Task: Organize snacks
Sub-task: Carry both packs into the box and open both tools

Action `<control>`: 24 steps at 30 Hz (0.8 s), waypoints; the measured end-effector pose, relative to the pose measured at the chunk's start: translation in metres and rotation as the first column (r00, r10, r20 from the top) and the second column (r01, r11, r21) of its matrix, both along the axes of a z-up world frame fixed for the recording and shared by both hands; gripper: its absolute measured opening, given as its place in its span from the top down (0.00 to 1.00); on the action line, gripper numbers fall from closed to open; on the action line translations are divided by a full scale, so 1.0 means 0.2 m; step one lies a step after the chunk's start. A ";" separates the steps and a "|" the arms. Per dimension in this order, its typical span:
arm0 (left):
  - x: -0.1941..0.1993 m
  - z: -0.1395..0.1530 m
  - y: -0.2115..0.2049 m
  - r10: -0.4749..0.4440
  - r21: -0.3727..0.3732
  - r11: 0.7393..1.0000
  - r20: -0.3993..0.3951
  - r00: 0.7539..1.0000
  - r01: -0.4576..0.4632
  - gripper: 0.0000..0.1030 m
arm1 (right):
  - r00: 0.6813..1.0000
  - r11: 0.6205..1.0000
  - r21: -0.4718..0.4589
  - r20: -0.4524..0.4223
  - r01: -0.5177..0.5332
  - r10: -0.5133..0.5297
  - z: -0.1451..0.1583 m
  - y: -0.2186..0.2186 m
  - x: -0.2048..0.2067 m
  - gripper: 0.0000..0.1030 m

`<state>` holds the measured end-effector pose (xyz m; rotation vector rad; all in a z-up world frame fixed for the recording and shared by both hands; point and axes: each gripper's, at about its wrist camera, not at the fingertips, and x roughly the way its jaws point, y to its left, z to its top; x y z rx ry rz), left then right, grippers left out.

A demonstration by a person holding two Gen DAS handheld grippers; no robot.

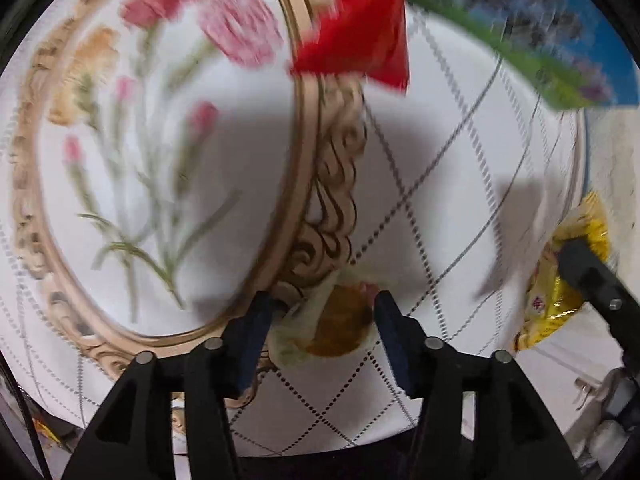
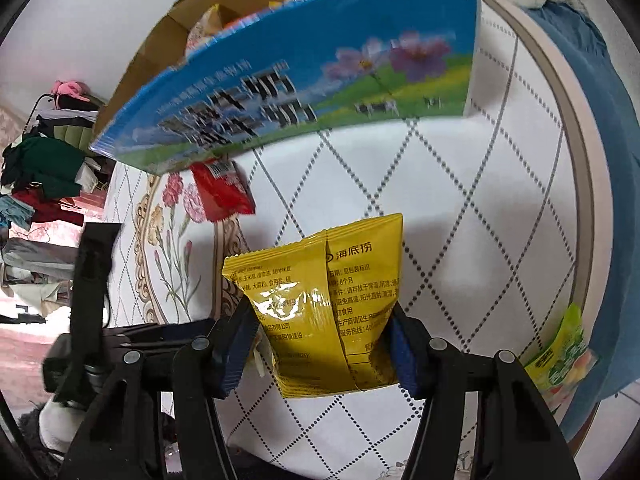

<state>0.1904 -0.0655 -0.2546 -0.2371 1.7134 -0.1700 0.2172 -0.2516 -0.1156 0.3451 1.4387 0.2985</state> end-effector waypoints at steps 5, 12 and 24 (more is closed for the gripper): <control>0.01 -0.06 -0.15 -0.104 0.090 0.991 0.030 0.994 0.101 0.37 | 0.999 1.000 -0.006 -0.038 0.009 -0.009 -0.09 0.01 -0.03 0.39; -0.04 -0.01 -0.16 -0.134 0.138 0.983 0.081 0.988 0.122 0.48 | 0.998 0.999 -0.018 -0.048 0.028 -0.029 -0.13 -0.01 -0.07 0.39; -0.05 0.49 0.06 -0.021 0.015 1.000 0.223 0.975 0.018 0.48 | 0.998 0.997 0.067 0.038 0.039 -0.041 0.11 -0.04 -0.03 0.40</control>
